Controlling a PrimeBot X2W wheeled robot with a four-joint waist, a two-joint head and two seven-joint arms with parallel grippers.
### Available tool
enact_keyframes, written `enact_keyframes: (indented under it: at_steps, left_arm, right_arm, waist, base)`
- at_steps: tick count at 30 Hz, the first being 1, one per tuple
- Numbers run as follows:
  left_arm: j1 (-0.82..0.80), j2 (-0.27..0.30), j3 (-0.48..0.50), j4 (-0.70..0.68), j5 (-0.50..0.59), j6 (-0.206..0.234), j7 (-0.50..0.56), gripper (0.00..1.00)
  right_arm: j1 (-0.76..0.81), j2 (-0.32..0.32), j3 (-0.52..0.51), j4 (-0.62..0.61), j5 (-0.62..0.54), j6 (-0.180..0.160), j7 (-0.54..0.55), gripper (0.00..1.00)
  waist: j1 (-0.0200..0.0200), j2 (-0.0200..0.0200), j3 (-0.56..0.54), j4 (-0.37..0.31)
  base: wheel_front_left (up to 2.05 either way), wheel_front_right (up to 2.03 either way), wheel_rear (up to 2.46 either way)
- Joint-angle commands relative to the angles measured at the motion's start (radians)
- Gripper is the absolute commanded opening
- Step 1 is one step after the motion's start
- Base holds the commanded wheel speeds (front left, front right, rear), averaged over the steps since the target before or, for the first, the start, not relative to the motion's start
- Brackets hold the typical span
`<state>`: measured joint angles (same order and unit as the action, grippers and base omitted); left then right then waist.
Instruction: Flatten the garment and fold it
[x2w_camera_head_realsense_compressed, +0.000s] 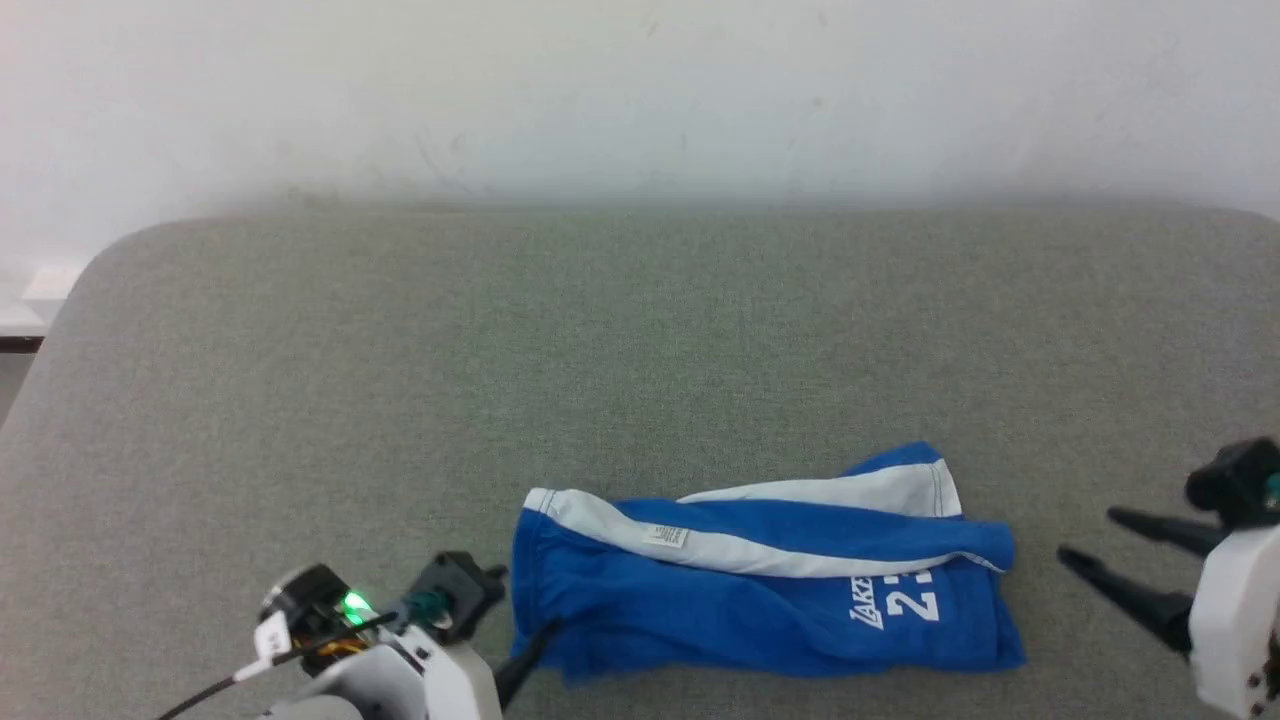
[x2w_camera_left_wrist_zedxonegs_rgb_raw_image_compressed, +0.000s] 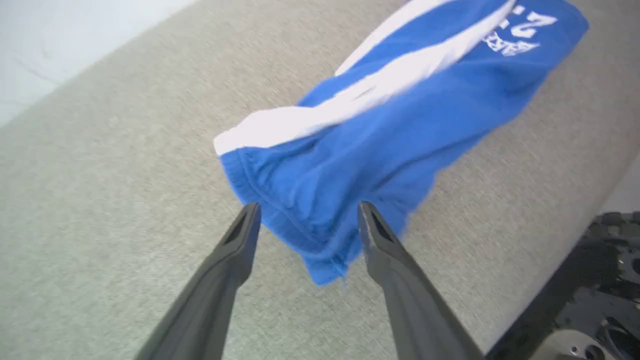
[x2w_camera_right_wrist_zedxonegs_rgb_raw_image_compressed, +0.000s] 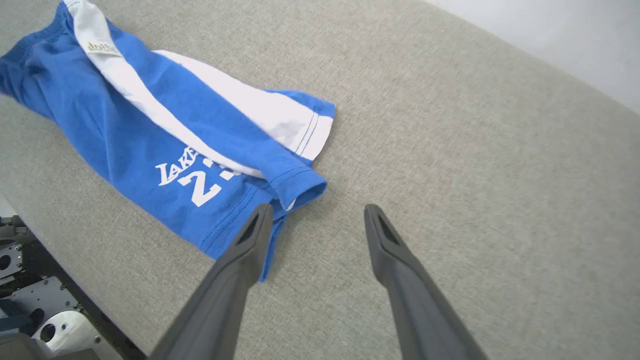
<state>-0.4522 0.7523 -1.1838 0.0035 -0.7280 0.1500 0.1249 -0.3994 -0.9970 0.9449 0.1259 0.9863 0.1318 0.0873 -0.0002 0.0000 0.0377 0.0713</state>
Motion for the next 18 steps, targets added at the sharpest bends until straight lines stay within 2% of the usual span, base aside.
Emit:
enact_keyframes:
  at_steps: [1,5,10,14,18]
  left_arm:
    - [0.011,0.024,0.025,-0.028,0.013,0.037,-0.025,1.00]
    - [0.006,0.041,0.102,-0.073,0.060,0.159,-0.139,1.00]
    - [0.003,0.008,0.181,-0.058,0.137,0.313,-0.302,1.00]
    - [0.022,-0.046,0.263,-0.037,0.172,0.431,-0.374,1.00]
    - [0.067,-0.105,0.363,-0.050,0.228,0.511,-0.386,1.00]
  right_arm:
    - [0.015,-0.018,-0.044,-0.031,-0.016,-0.001,0.017,1.00]
    - [0.027,-0.044,-0.156,-0.095,-0.048,-0.001,0.100,1.00]
    - [0.052,0.001,-0.242,-0.107,-0.072,-0.001,0.253,1.00]
    - [0.057,0.083,-0.271,-0.070,-0.077,-0.001,0.360,1.00]
    - [0.042,0.178,-0.296,0.004,-0.082,-0.001,0.422,1.00]
  waist:
    - [0.0002,0.0000,-0.013,0.004]
    - [0.0002,0.0000,-0.007,0.011]
    - [0.0002,0.0000,0.017,0.020]
    - [0.0002,0.0000,0.042,0.030]
    - [0.0002,0.0000,0.070,0.045]
  base:
    - [0.00,0.00,0.00]
    - [0.00,0.00,0.00]
    - [0.00,0.00,0.00]
    - [0.00,0.00,0.00]
    - [0.00,0.00,0.00]
